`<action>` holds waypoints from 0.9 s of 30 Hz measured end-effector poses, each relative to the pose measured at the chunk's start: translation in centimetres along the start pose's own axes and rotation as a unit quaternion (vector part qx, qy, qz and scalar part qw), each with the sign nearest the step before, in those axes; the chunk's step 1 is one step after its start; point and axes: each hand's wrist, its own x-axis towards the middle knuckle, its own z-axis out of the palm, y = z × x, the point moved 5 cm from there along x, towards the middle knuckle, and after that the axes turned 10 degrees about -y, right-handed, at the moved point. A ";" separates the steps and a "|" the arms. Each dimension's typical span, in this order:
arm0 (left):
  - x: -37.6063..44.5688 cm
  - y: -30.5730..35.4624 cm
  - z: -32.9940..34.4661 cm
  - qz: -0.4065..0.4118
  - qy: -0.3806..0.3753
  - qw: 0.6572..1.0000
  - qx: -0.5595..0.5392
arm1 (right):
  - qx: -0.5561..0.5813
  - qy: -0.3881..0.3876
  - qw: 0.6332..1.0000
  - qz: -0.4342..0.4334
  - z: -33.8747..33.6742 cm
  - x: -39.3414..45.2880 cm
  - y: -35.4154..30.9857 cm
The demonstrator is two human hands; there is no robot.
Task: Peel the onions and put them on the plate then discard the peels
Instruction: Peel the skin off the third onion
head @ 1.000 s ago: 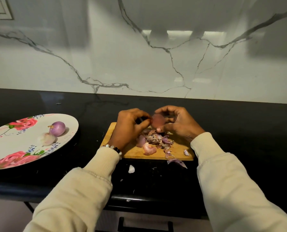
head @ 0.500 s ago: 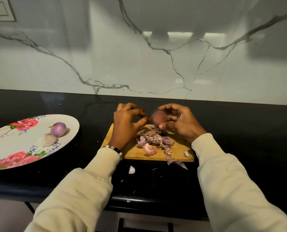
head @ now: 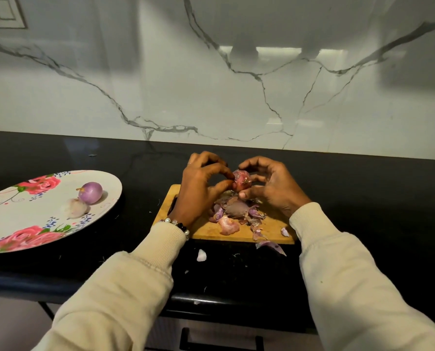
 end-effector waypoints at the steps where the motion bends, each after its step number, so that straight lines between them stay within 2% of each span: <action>1: 0.0 0.0 0.0 -0.001 0.004 1.000 0.003 | 0.002 0.003 1.000 0.000 0.0 0.0 0.0; 6: 0.0 -0.3 0.0 -0.008 0.007 1.000 0.001 | 0.004 0.006 1.000 -0.001 0.0 -0.1 -0.1; 12: -0.2 -0.4 0.8 -0.020 -0.058 0.998 0.001 | -0.023 0.005 1.000 0.004 -0.1 0.1 0.3; 20: -0.4 0.2 1.2 -0.035 -0.097 0.994 0.017 | -0.024 0.005 1.000 0.001 -0.3 0.1 0.4; 27: -0.6 0.3 1.4 -0.054 -0.132 0.990 -0.006 | 0.026 0.023 0.999 0.004 -0.5 0.1 0.8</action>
